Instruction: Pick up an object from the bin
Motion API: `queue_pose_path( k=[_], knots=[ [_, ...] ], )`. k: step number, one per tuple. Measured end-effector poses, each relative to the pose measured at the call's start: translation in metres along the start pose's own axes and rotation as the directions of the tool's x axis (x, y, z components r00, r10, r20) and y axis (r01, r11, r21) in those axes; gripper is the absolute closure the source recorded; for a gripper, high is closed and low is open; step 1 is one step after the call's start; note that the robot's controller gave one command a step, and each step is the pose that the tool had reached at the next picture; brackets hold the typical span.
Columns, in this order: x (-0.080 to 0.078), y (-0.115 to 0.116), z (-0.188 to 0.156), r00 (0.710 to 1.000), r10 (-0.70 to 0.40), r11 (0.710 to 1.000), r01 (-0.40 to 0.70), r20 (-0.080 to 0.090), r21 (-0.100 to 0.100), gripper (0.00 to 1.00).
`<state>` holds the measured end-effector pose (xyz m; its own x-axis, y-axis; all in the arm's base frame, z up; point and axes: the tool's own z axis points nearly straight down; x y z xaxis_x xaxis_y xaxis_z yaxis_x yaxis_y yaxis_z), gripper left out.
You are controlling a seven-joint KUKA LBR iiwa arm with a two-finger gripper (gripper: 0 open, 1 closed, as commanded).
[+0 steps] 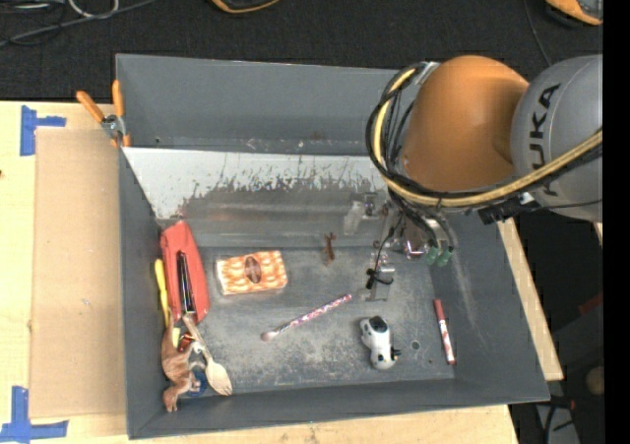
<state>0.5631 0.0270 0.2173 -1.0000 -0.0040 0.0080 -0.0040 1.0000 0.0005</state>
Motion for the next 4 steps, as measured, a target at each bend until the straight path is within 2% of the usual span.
queue_pose_path(
  k=[1, 2, 3, 4],
  knots=[
    [-0.001, 0.000, -0.004, 1.000, 0.001, 1.000, 0.000, 0.007, 0.000, 0.00],
    [0.014, 0.032, 0.070, 0.999, -0.046, 0.999, 0.046, 0.010, 0.000, 0.00],
    [0.003, 0.046, 0.134, 0.999, -0.052, 0.999, 0.052, 0.013, 0.001, 0.00],
    [0.005, 0.051, 0.051, 1.000, -0.013, 1.000, 0.013, 0.011, 0.000, 0.00]
  ],
)
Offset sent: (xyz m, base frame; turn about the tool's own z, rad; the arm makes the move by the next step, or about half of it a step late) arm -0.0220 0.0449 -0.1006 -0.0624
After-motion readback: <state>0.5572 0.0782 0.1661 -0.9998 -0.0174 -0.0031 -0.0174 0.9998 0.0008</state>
